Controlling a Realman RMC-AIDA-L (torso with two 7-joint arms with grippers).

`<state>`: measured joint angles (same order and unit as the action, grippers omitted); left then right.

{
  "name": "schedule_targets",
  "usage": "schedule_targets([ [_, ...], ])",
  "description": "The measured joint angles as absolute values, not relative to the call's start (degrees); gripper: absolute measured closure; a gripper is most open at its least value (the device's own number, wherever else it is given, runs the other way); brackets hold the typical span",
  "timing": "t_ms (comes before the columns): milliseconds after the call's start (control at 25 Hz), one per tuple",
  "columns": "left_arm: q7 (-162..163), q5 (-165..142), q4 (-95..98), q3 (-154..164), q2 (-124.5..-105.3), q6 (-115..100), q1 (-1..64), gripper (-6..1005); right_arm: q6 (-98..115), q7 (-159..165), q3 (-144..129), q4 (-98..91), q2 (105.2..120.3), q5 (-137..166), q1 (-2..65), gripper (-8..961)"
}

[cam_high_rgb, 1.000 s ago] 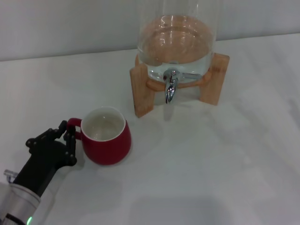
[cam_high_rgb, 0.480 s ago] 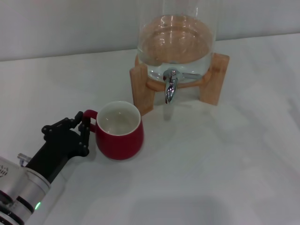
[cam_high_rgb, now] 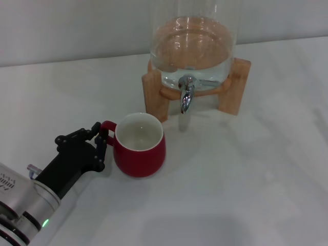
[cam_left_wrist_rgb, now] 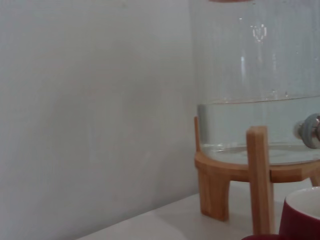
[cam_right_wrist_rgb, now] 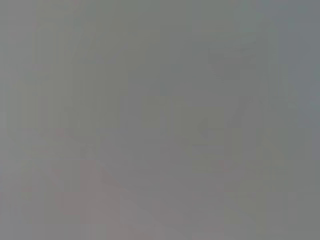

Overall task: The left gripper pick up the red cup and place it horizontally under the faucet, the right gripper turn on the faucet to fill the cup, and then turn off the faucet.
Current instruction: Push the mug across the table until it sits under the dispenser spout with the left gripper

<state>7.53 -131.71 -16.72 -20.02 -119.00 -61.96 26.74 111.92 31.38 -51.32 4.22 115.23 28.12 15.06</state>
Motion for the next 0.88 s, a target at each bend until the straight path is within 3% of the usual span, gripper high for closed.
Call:
schedule_targets([
  [880, 12.56, -136.46, -12.93, -20.03, -119.06, -61.41, 31.68, 869, 112.2, 31.38, -51.87, 4.22, 115.22, 28.21, 15.11, 194],
])
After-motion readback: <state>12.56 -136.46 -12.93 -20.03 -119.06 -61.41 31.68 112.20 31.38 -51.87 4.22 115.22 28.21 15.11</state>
